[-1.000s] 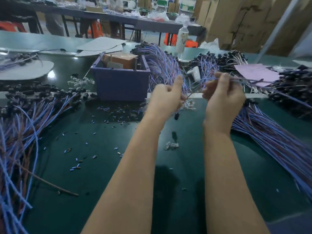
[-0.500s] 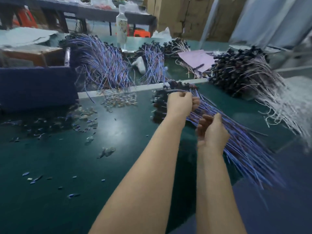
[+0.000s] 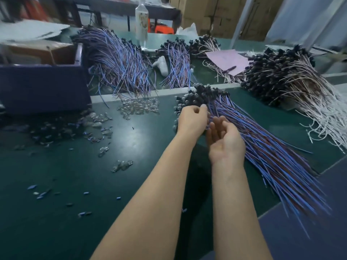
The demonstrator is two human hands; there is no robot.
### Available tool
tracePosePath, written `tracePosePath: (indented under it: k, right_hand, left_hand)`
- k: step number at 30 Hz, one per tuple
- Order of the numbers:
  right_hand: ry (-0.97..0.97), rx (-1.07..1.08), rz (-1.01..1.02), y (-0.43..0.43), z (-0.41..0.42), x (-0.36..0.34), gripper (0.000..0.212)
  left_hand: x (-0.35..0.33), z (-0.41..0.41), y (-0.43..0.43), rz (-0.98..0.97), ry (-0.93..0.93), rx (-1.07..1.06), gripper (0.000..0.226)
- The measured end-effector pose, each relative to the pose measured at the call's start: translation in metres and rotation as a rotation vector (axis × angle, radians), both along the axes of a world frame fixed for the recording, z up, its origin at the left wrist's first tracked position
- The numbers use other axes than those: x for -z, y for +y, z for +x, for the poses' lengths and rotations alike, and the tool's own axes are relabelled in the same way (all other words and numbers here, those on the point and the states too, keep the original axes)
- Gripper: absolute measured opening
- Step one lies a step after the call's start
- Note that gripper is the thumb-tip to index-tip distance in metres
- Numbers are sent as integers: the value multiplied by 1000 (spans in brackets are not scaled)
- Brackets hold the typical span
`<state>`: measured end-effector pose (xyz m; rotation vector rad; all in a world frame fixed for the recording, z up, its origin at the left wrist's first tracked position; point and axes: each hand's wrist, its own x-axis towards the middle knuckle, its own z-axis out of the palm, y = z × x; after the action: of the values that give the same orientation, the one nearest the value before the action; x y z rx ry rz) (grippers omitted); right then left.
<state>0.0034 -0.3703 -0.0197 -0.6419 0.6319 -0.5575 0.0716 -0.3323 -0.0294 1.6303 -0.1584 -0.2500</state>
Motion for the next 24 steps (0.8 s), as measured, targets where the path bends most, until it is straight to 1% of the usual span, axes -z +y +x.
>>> tracePosePath:
  k: [4, 7, 10, 14, 16, 19, 20, 22, 24]
  right_hand:
    - [-93, -190, -139, 55, 20, -17, 22]
    - [-103, -328, -302, 111, 32, -21, 23]
    - [-65, -565, -594, 176, 42, -12, 22]
    - [-15, -831, -1050, 260, 48, 4, 20]
    - [-25, -950, -1167, 297, 46, 9, 20]
    - [-112, -1137, -1276, 343, 43, 12, 14]
    - [-115, -1183, -1328, 355, 42, 11, 19]
    - [-57, -1258, -1387, 375, 42, 10, 34]
    - [-12, -1298, -1434, 388, 44, 12, 28]
  left_hand:
    - [-20, 0, 62, -127, -96, -186, 34]
    - [-26, -2, 125, -261, -87, -412, 27]
    - [-28, -4, 196, -357, -94, -700, 16]
    - [-33, -13, 283, -400, -159, -1023, 14]
    - [-37, -19, 319, -404, -205, -1156, 16]
    - [-42, -26, 357, -446, -231, -1252, 14]
    - [-44, -28, 366, -484, -234, -1262, 14]
    - [-46, -31, 376, -538, -234, -1283, 15]
    - [-46, -33, 381, -573, -229, -1299, 16]
